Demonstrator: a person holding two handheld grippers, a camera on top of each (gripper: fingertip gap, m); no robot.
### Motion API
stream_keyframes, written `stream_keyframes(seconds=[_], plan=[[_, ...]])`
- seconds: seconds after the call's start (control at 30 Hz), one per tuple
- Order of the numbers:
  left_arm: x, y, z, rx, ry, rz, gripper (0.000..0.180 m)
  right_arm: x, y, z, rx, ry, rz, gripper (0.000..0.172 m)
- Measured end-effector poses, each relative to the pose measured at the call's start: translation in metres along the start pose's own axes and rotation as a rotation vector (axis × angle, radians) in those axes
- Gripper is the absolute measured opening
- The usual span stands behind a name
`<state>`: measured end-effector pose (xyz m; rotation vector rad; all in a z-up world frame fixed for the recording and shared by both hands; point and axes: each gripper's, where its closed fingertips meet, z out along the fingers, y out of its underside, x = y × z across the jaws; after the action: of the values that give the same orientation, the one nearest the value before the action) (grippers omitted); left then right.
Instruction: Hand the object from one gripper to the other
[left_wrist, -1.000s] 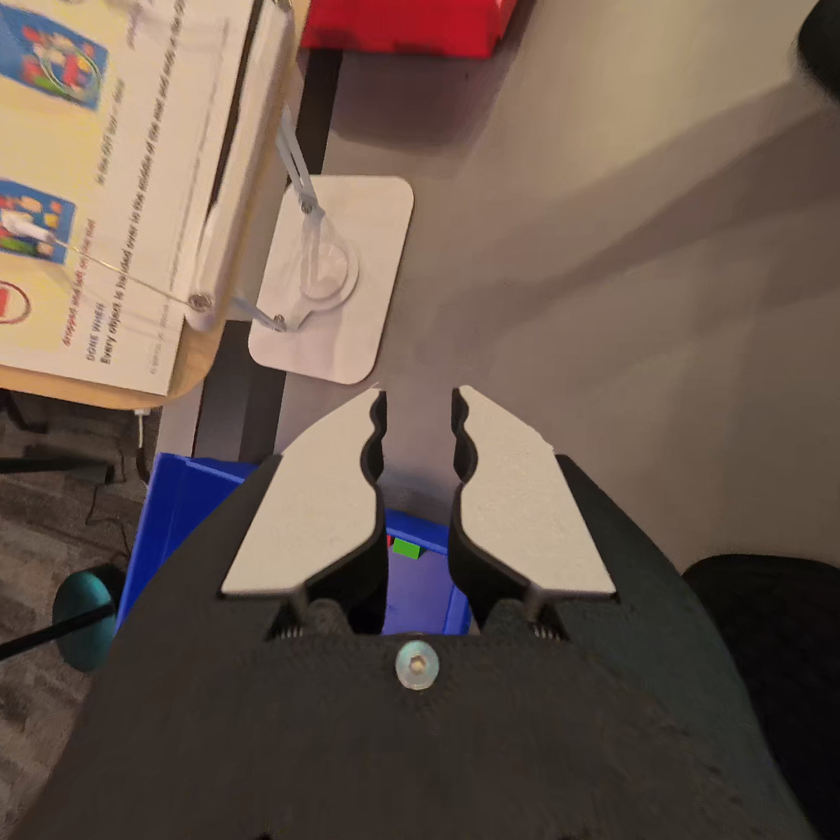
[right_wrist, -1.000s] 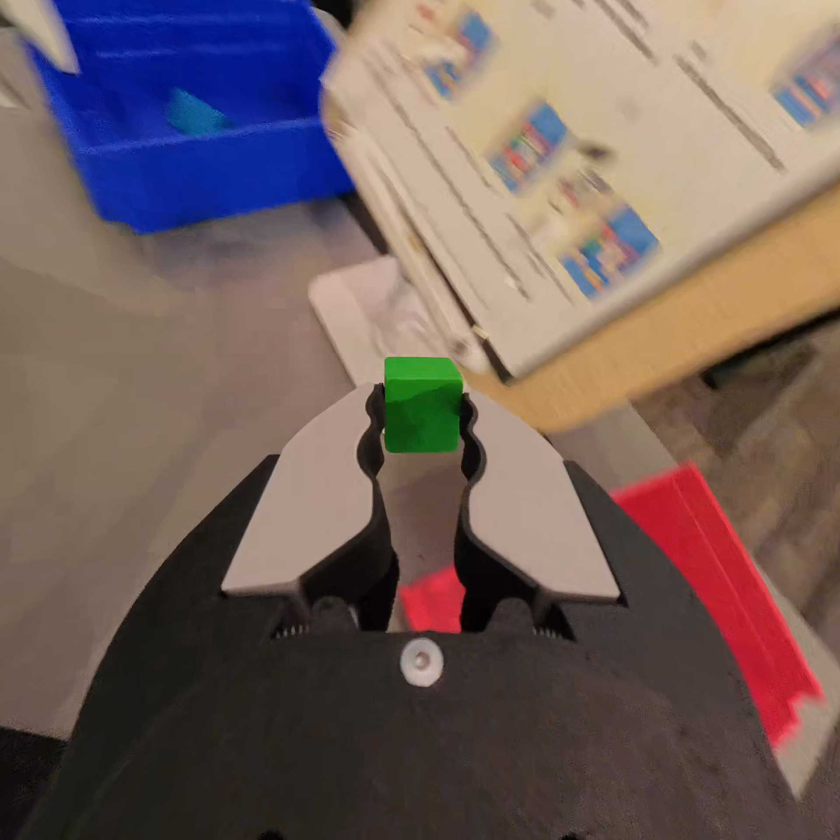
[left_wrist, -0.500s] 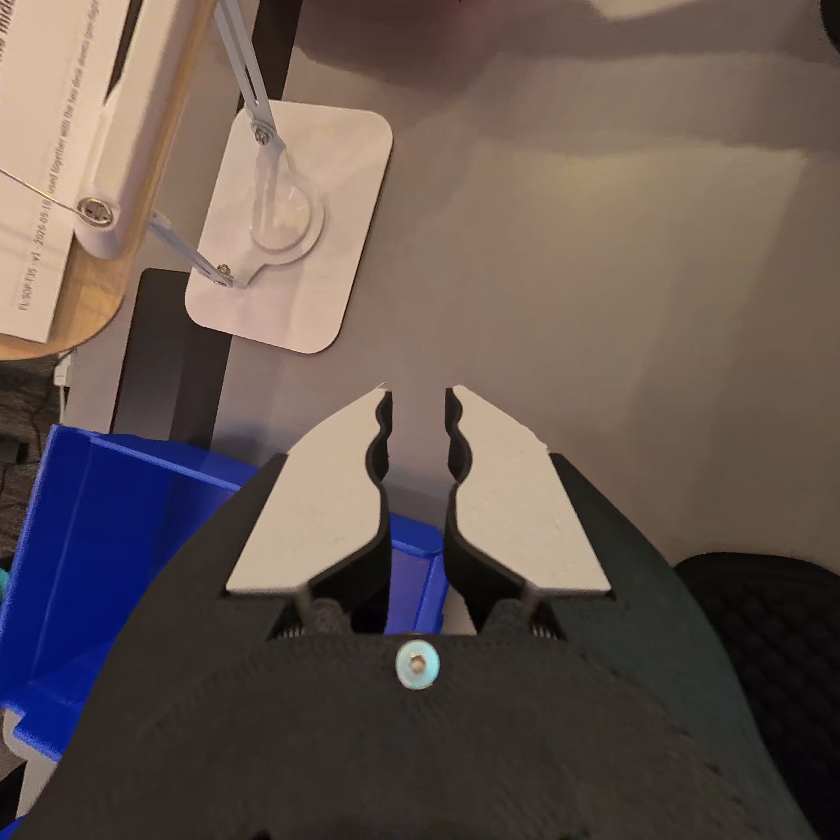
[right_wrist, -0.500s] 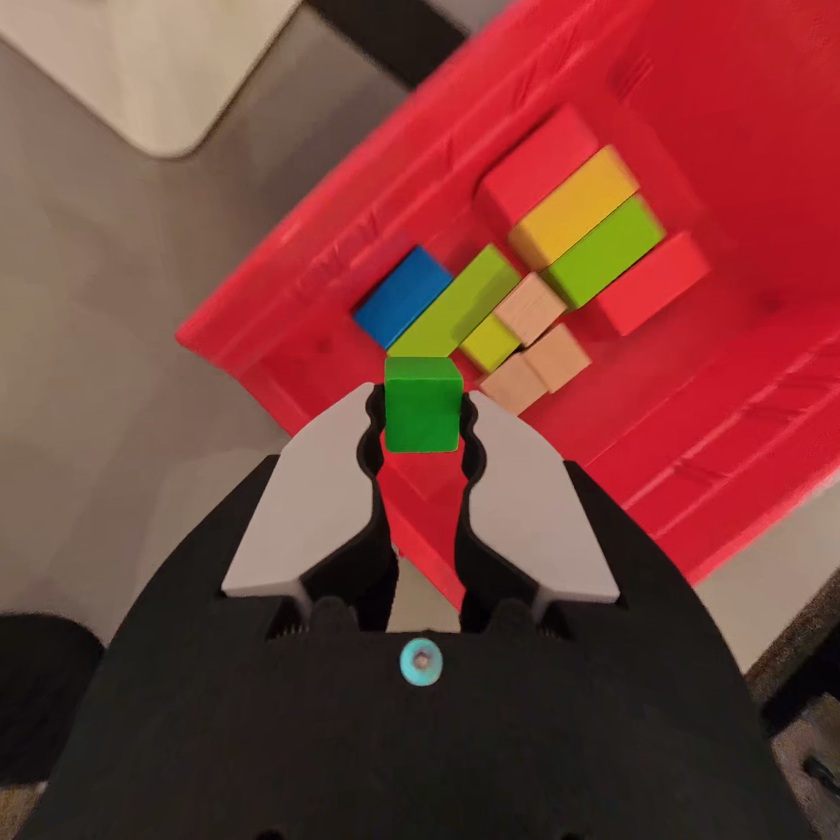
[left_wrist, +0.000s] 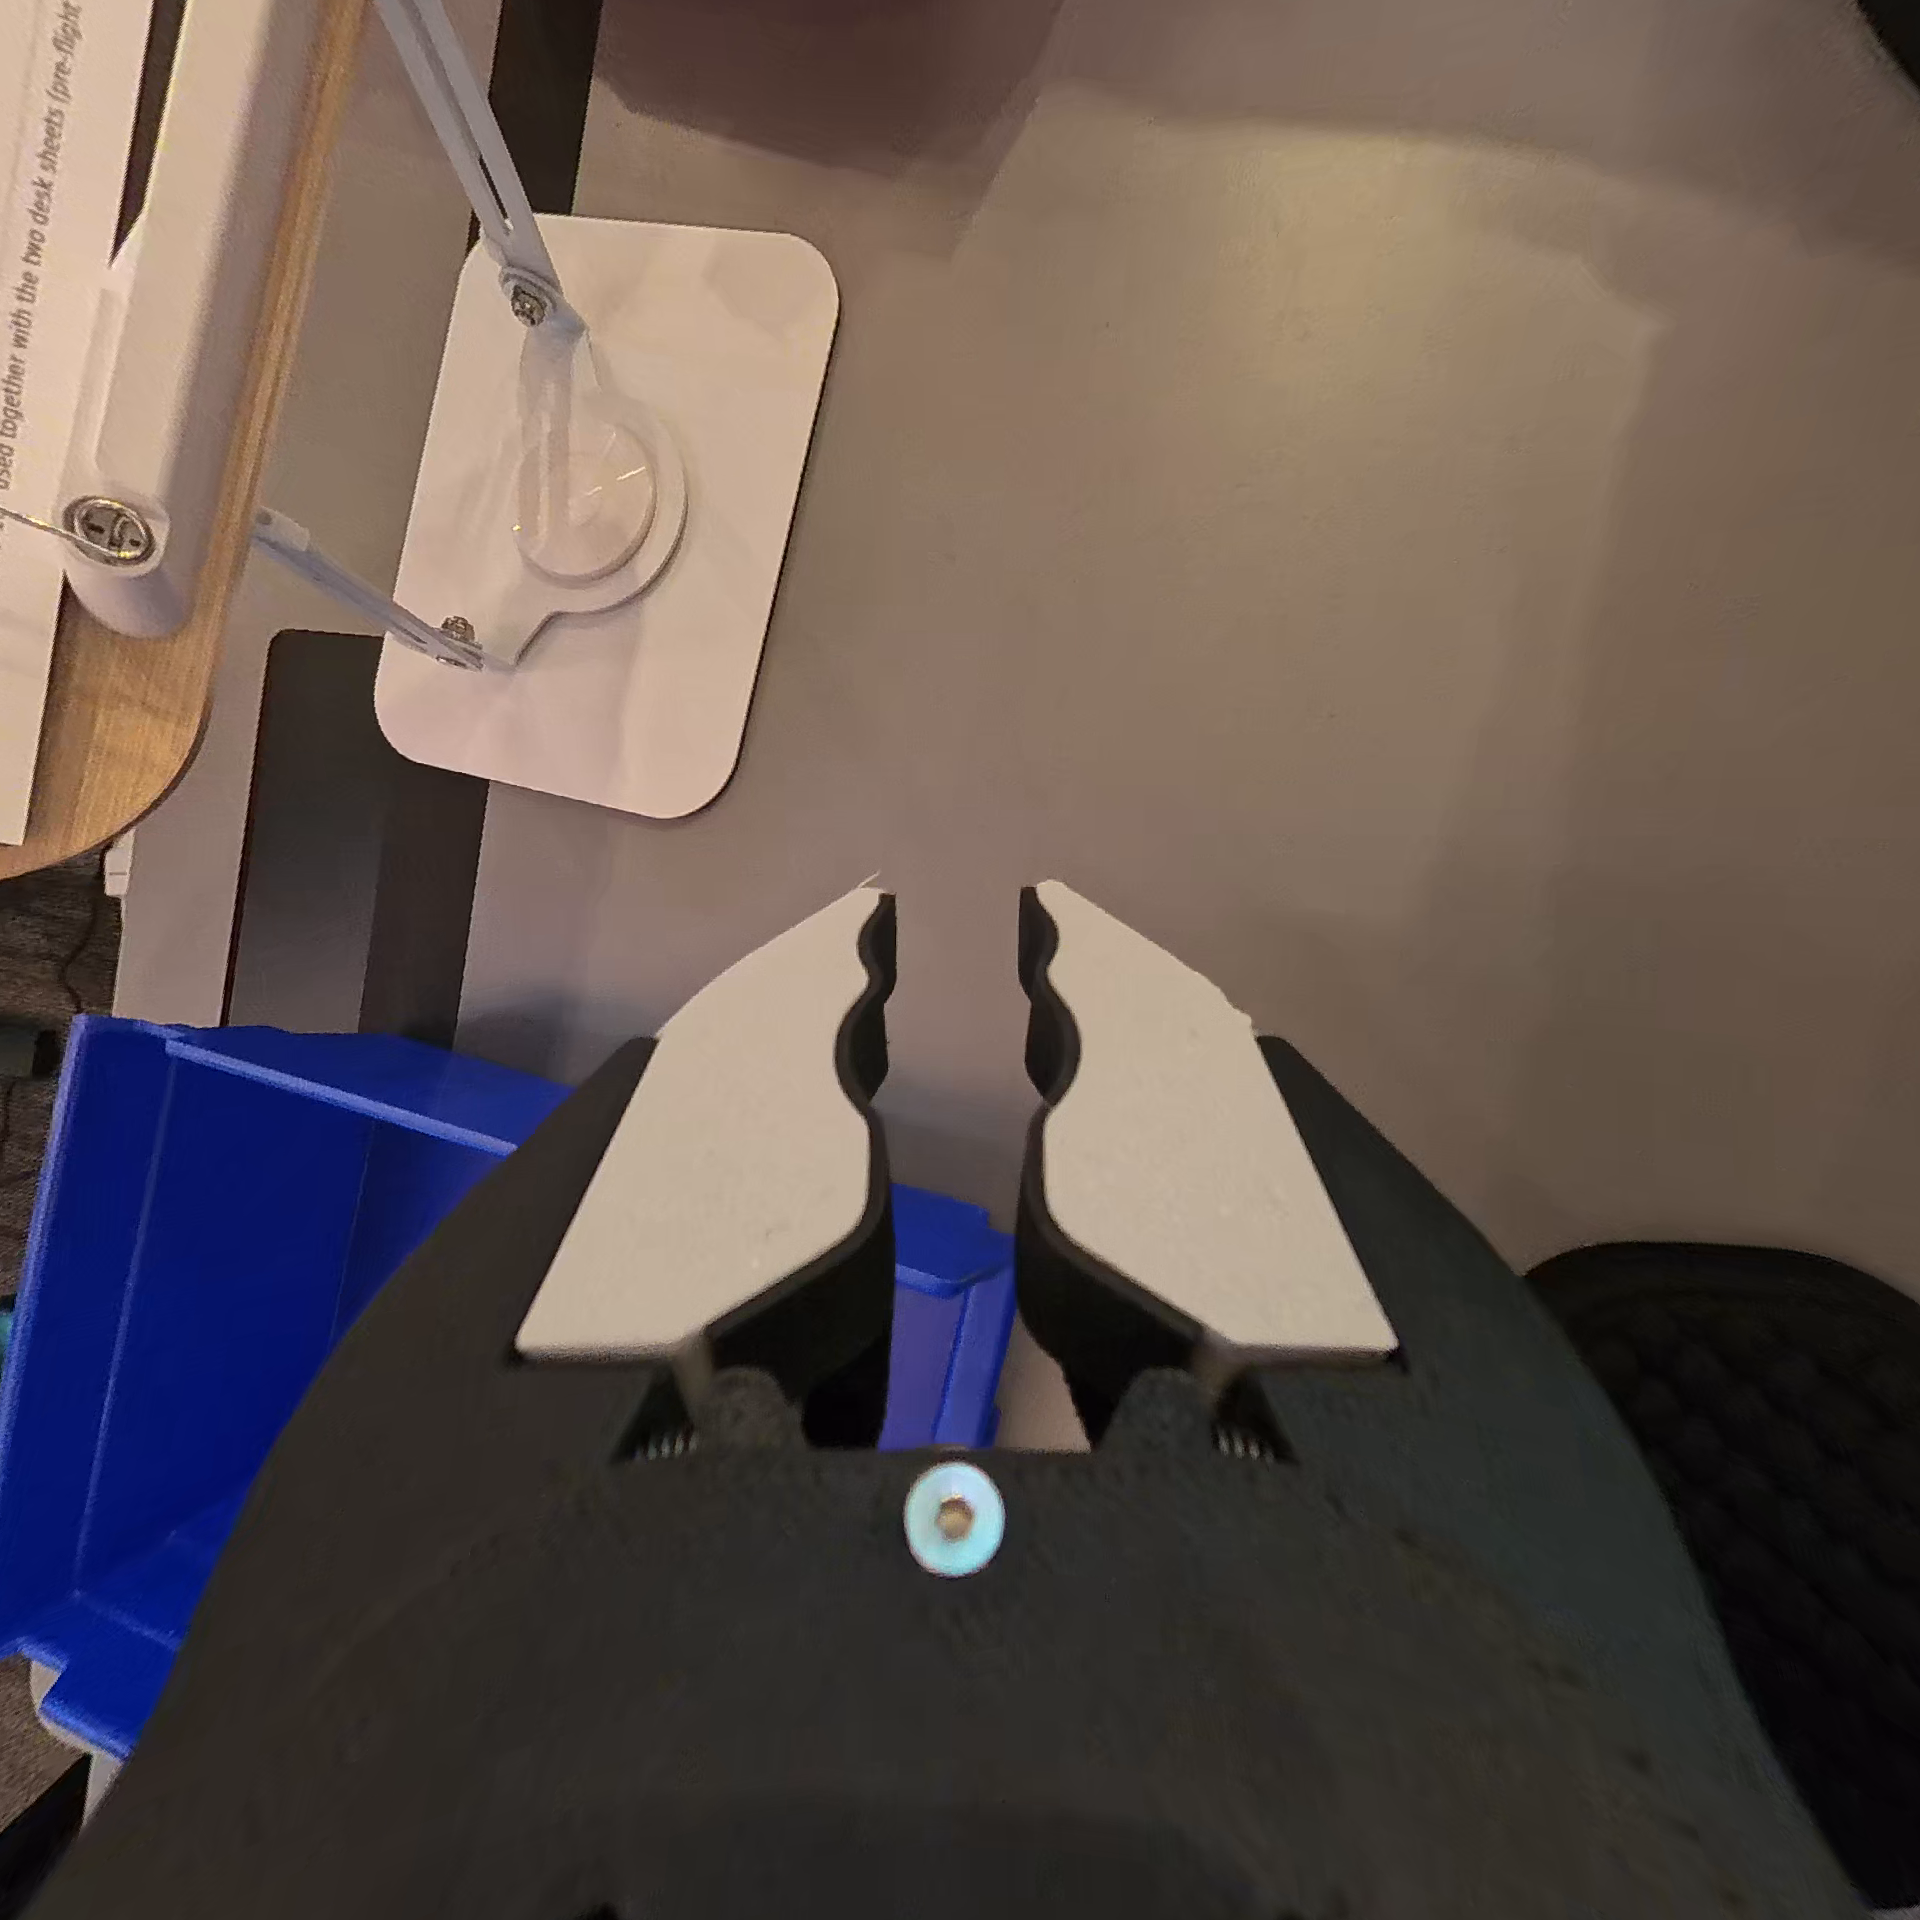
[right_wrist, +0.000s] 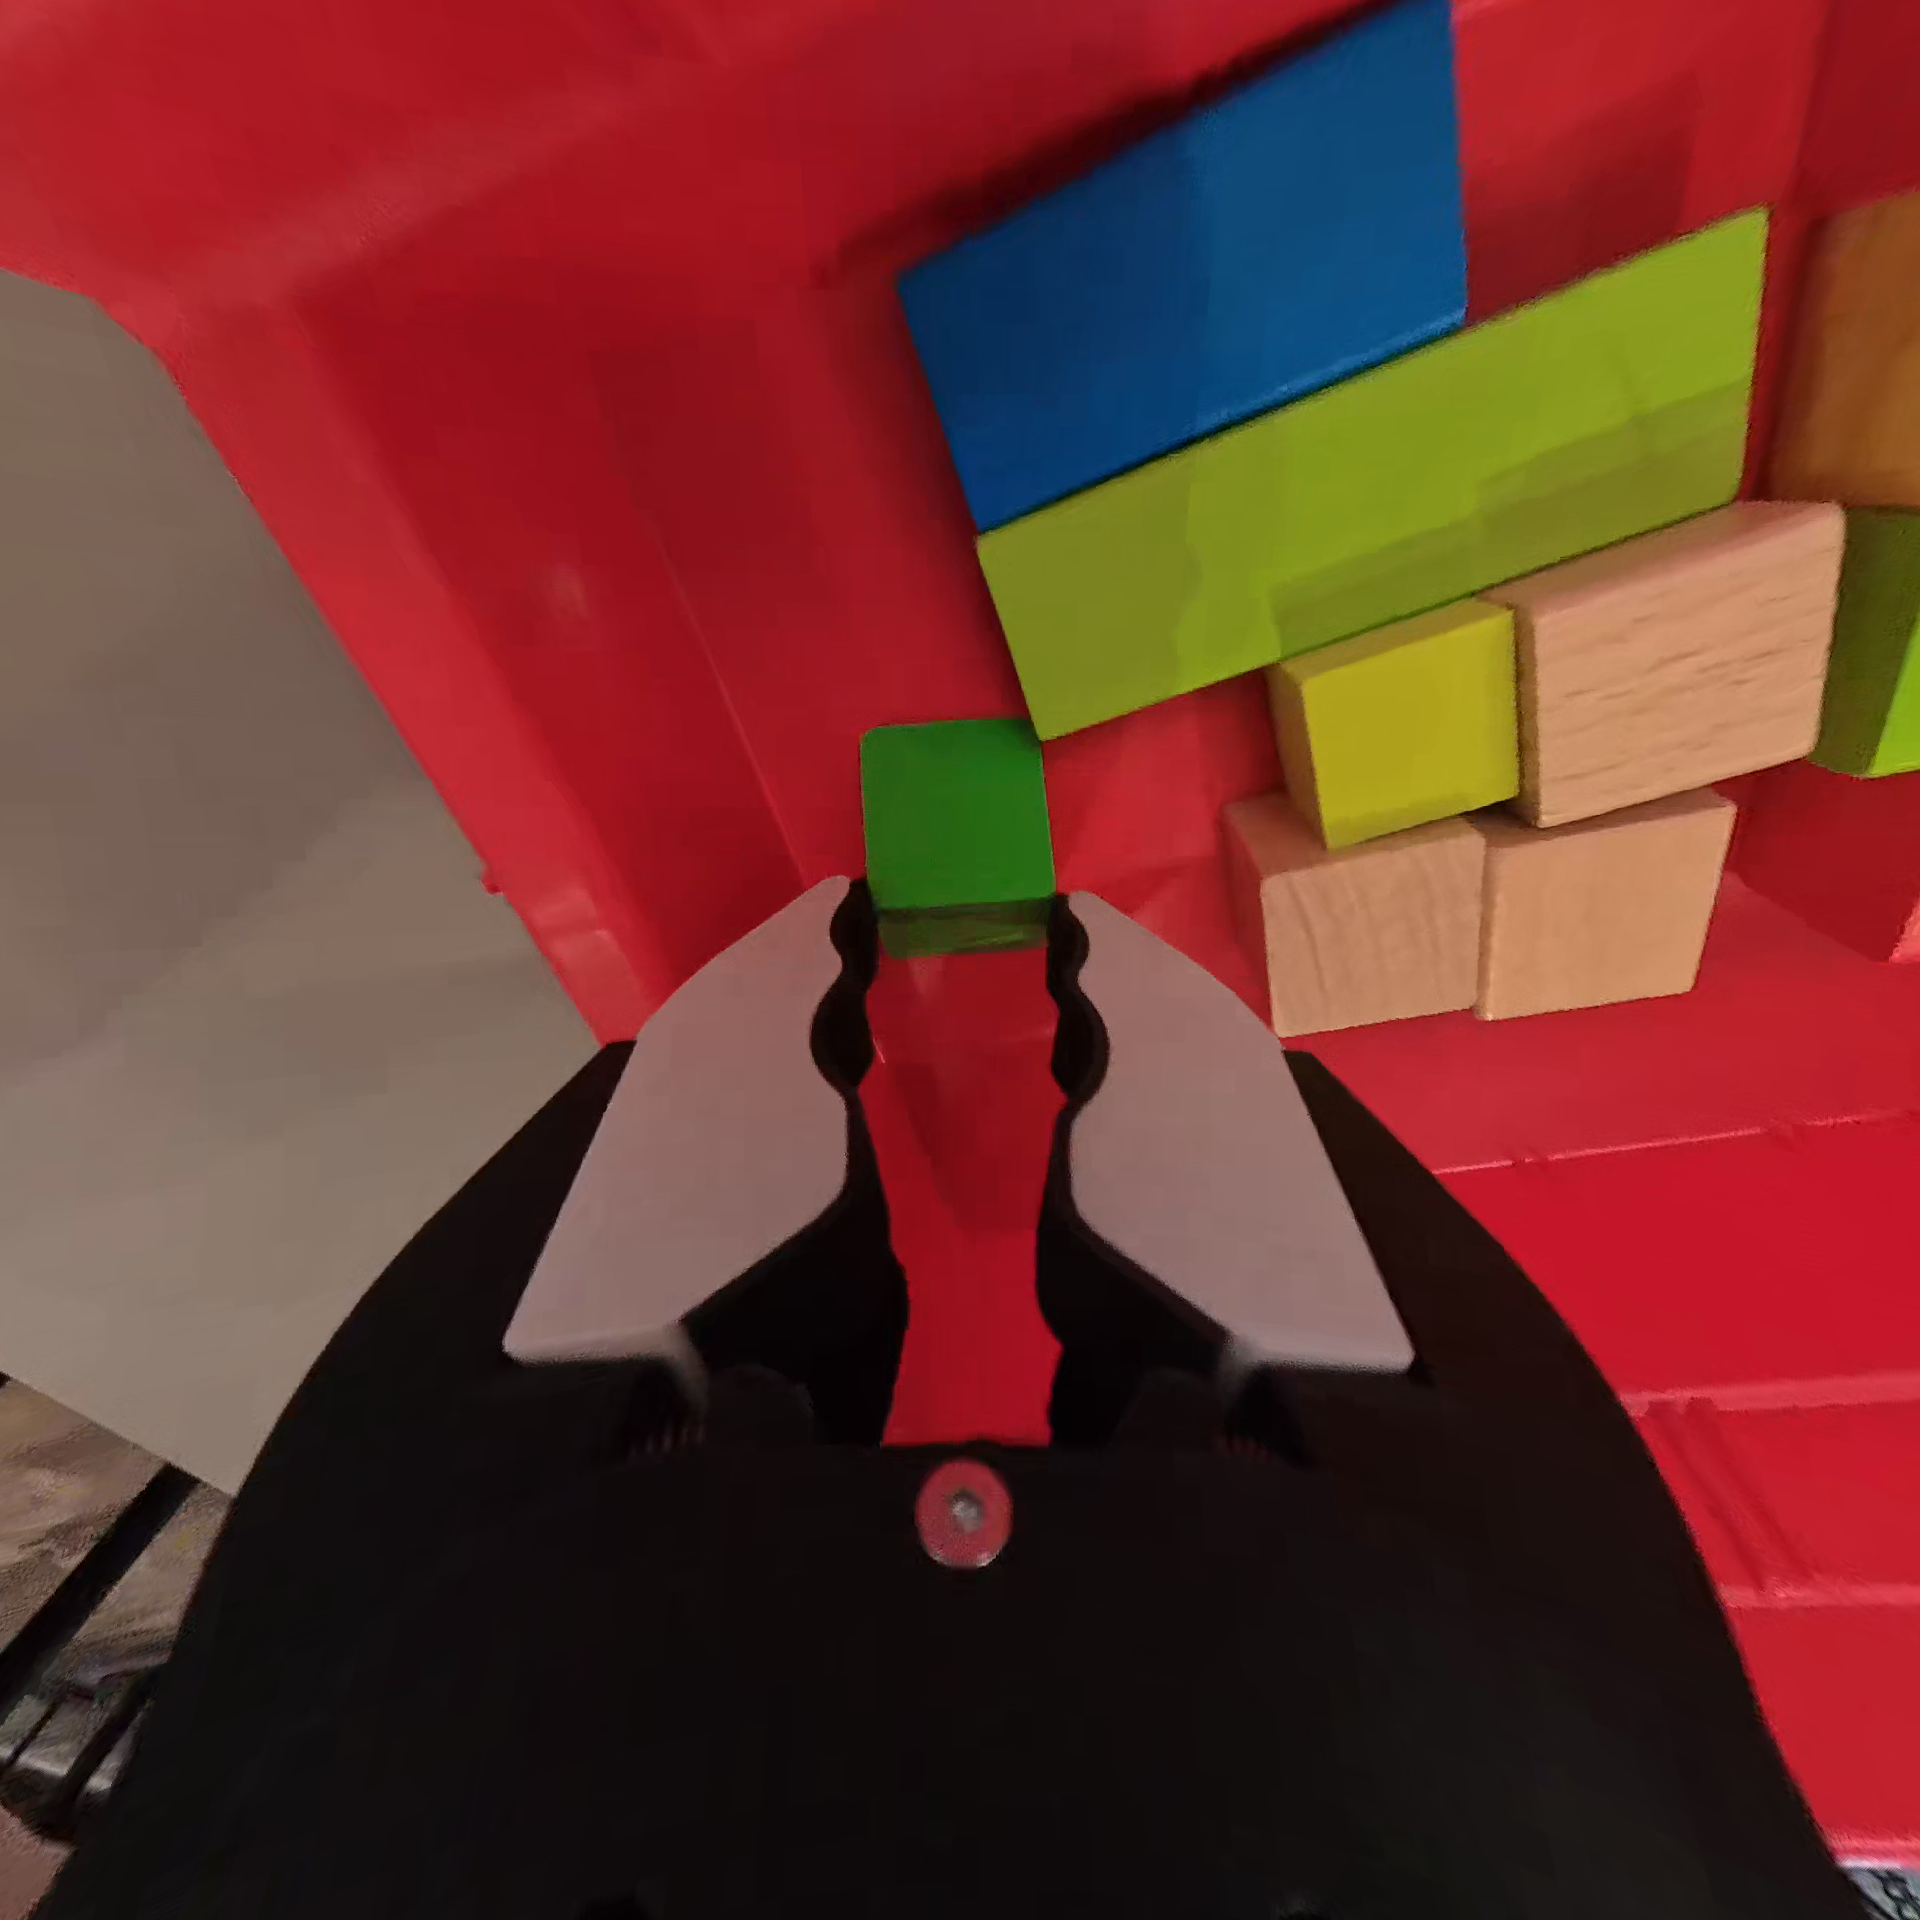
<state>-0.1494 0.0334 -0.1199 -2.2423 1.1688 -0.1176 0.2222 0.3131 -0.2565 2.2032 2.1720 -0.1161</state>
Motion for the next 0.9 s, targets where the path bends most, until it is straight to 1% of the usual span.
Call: stream_keyframes(seconds=[0.03,0.13,0.3,0.4,0.47,0.57,0.67,0.77,0.83,0.9], plan=[[0.0,0.0,0.0,0.001,0.0,0.0,0.022,0.001,0.0,0.0,-0.012,0.004,-0.026,0.03],[0.0,-0.001,0.001,-0.003,0.001,0.003,0.022,0.003,0.001,0.0,-0.057,0.001,-0.099,0.03],[0.003,-0.002,0.004,-0.008,0.007,0.009,0.023,-0.001,-0.009,-0.001,-0.068,-0.036,-0.177,0.03],[0.002,0.001,0.003,-0.014,0.003,0.004,0.024,-0.003,-0.011,-0.002,-0.074,-0.056,-0.159,0.031],[-0.001,0.004,0.001,-0.017,-0.005,-0.008,0.025,-0.005,-0.011,-0.005,-0.056,-0.076,-0.129,0.043],[-0.01,0.015,-0.008,-0.021,-0.034,-0.042,0.028,0.0,-0.006,-0.019,-0.038,-0.029,-0.089,0.047],[-0.029,0.041,-0.026,-0.05,-0.11,-0.103,0.033,-0.005,-0.007,-0.044,0.039,0.047,-0.08,0.043],[-0.048,0.075,-0.043,-0.06,-0.149,-0.183,0.038,-0.019,-0.006,-0.065,0.062,0.141,-0.097,0.035],[-0.06,0.1,-0.048,-0.084,-0.17,-0.223,0.041,-0.035,-0.008,-0.073,0.064,0.189,-0.127,0.032],[-0.068,0.125,-0.045,-0.135,-0.178,-0.225,0.043,-0.056,-0.013,-0.078,0.078,0.202,-0.156,0.029]])
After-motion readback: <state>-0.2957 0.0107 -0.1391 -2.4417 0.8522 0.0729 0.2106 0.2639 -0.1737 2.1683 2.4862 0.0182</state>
